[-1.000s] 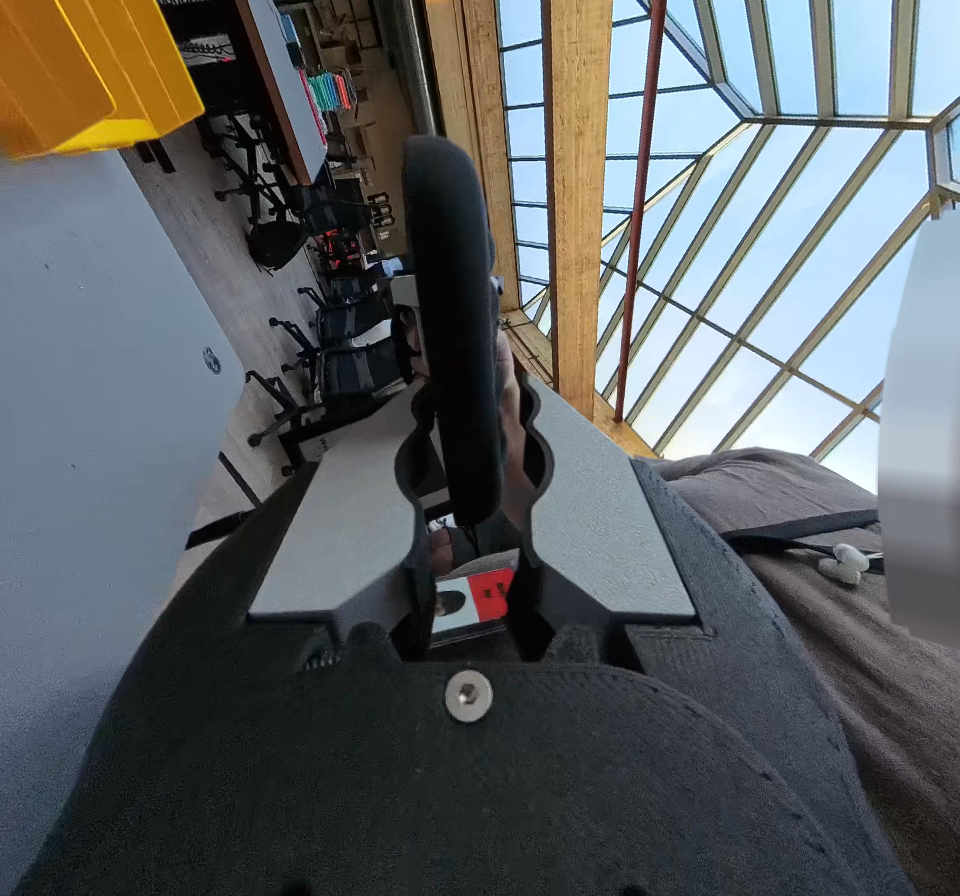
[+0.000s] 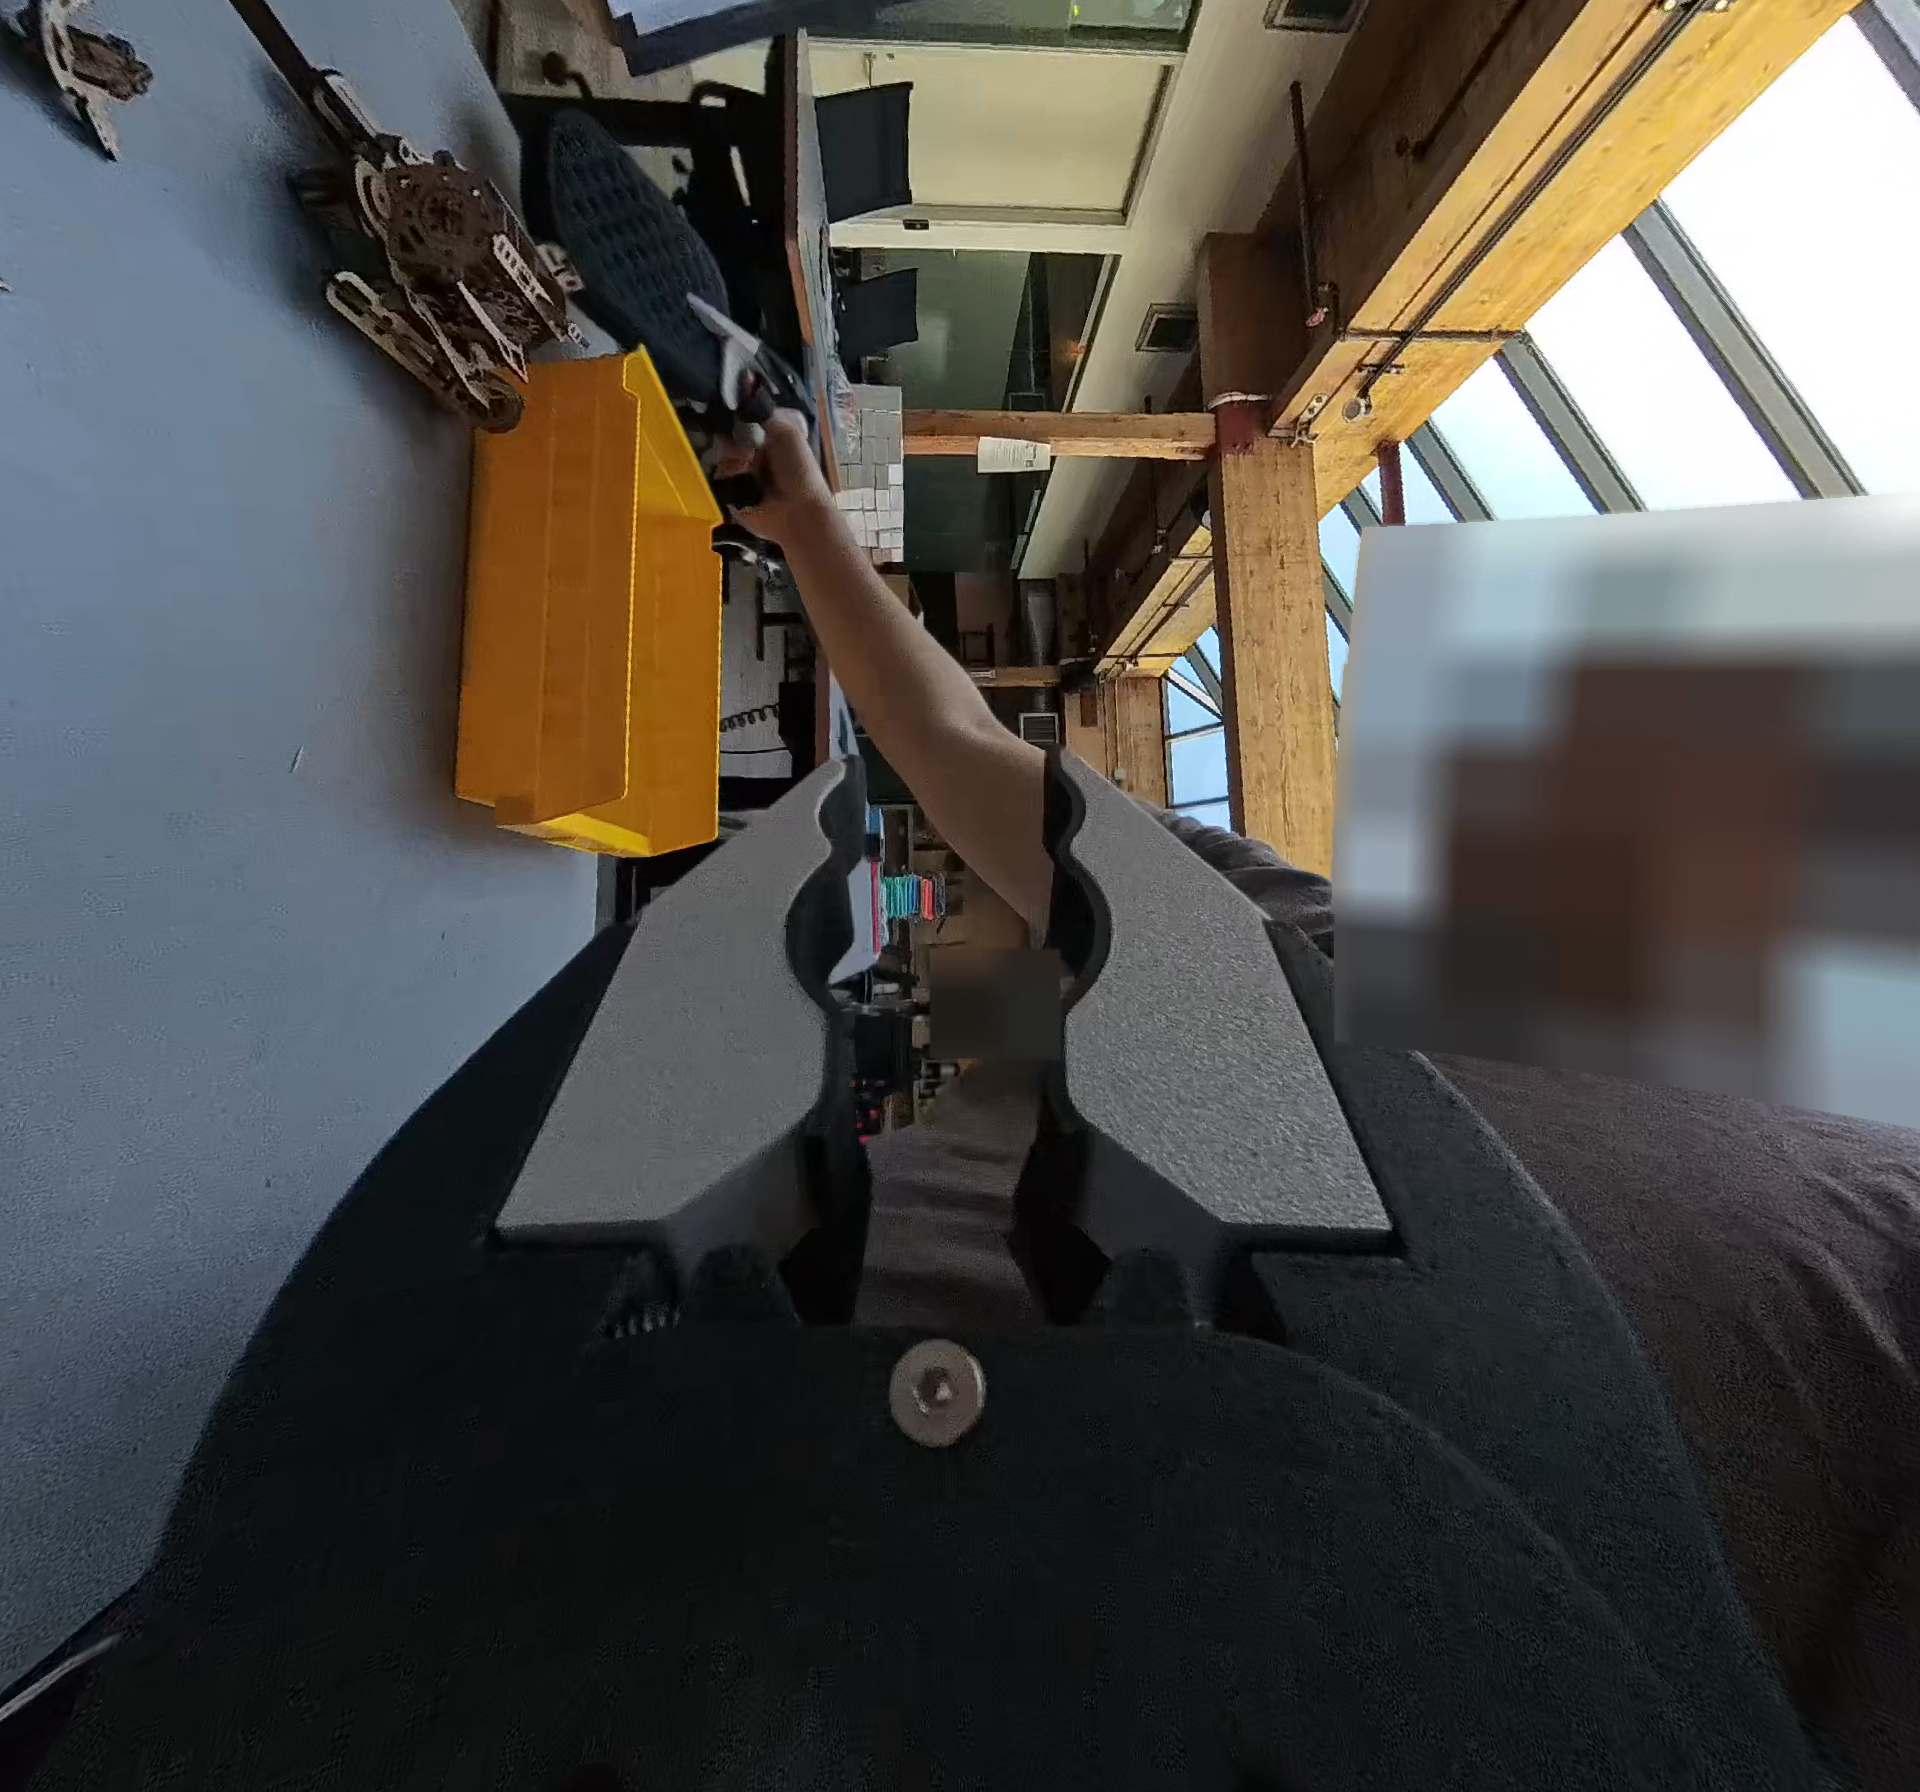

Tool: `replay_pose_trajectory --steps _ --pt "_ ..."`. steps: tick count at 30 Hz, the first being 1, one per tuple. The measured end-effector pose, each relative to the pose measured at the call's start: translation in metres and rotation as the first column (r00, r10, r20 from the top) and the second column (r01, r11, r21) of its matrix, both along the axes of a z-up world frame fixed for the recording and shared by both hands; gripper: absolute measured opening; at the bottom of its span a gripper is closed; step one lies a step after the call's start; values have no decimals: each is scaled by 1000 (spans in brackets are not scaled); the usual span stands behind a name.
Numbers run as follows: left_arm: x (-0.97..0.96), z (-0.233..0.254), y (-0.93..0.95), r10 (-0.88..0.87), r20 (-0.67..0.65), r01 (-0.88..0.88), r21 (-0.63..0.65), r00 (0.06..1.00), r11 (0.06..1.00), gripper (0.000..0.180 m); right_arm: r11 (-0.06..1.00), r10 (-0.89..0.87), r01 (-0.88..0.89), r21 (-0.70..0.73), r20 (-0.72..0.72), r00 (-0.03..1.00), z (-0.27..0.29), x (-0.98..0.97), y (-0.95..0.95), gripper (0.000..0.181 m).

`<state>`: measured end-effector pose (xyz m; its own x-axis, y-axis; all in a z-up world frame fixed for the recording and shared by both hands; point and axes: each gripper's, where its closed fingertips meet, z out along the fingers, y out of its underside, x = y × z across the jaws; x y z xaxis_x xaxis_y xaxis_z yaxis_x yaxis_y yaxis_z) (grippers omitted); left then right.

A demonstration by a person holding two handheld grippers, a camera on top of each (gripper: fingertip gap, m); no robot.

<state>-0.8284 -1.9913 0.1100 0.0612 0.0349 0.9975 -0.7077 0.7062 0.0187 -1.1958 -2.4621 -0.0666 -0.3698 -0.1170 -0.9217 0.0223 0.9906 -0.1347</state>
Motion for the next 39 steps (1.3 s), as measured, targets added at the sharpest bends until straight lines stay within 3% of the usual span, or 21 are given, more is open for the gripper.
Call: replay_pose_trajectory --steps 8,16,22,31,37,39 --pt "-30 5 -16 1 -32 -1 -11 999 1000 32 997 22 -19 68 -42 999 -49 -22 7 17" --pt "-42 -3 -19 -25 -37 26 6 999 1000 32 995 52 -48 92 -35 998 -58 -26 13 21" --pt "-38 2 -24 -31 -26 31 -11 999 999 31 997 61 -53 61 -150 987 -71 -31 13 32" --pt "-31 8 -21 -26 -29 26 -22 999 999 32 994 86 -71 80 -205 975 -69 -37 20 43" --pt "-13 18 -13 -4 29 5 -66 1000 998 33 990 140 -134 42 -412 900 -60 -70 27 71" --pt "-2 17 -8 5 104 2 -69 995 998 33 992 99 -126 -24 -483 870 -47 -87 20 63"
